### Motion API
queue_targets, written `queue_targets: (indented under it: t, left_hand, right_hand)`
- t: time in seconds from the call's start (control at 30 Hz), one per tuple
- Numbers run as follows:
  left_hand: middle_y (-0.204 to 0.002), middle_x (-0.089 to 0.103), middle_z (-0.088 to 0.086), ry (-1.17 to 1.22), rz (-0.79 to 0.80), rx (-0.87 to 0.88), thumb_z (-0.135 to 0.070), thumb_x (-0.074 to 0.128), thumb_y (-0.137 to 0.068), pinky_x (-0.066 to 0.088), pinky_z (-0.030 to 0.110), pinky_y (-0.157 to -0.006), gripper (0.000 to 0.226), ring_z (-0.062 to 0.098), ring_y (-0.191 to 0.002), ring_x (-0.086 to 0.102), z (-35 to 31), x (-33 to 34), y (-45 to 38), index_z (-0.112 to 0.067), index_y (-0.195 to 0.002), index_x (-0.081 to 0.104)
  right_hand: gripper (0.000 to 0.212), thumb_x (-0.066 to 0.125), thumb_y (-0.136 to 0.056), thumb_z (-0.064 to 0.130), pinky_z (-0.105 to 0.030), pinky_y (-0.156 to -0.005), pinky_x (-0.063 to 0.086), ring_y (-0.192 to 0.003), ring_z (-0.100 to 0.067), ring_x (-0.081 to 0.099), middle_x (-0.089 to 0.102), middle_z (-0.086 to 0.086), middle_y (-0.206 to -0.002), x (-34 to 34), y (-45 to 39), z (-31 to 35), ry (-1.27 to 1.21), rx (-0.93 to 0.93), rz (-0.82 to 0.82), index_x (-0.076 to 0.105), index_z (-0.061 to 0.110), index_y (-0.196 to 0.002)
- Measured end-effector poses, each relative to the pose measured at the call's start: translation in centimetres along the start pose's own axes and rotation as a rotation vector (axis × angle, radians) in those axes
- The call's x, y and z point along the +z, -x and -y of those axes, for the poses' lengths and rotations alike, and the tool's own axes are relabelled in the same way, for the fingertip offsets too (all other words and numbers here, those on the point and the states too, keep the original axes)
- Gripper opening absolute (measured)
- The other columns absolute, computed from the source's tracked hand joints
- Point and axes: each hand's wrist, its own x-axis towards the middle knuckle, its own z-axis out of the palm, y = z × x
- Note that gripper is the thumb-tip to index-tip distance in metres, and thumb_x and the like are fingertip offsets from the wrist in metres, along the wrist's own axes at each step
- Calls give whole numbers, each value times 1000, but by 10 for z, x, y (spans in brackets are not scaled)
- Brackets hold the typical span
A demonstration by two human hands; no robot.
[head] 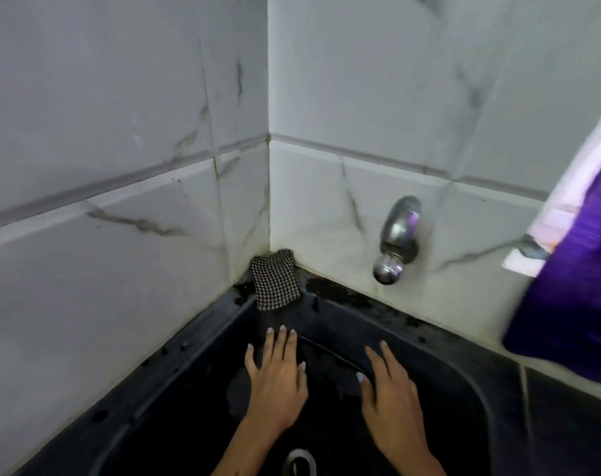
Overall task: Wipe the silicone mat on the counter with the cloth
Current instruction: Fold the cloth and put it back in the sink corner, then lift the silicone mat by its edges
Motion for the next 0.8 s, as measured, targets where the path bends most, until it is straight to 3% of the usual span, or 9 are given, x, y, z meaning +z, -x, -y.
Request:
queue_targets:
  t: [0.23, 0.5, 0.63, 0.8]
  left_hand:
    - [-158, -1, -4, 70, 74, 127, -38, 23, -99, -6, 45, -114, 55, 13, -144, -10, -104, 26, 127, -22, -149, 5]
    - [-157, 12, 2, 126, 66, 255, -40, 26, -97, 2, 45, -113, 54, 17, -145, 3, -229, 58, 235, -18, -146, 21]
    - [-154, 22, 8, 179, 101, 276, -37, 40, -95, 16, 41, -111, 54, 23, -141, 18, -289, 85, 296, -14, -143, 29]
    - [-130, 45, 16, 315, 119, 241, -32, 52, -90, 39, 39, -96, 54, 31, -118, 47, -336, 113, 360, -4, -136, 41]
  right_hand:
    - [44, 47, -94, 34, -38, -105, 33, -134, -23, 37, 31, -5, -151, -62, 139, -111, -31, 232, -196, 45, 19, -135]
    - [45, 48, -93, 32, -42, -107, 30, -135, -28, 34, 29, -11, -152, -133, 261, -223, -37, 410, -278, 45, 14, -135]
    - [47, 50, -92, 29, -42, -107, 28, -134, -32, 34, 28, -14, -152, -164, 330, -291, -16, 521, -299, 45, 12, -135]
    - [50, 49, -92, 32, -43, -108, 26, -135, -34, 30, 28, -17, -150, -197, 405, -371, 55, 707, -310, 41, 12, -137]
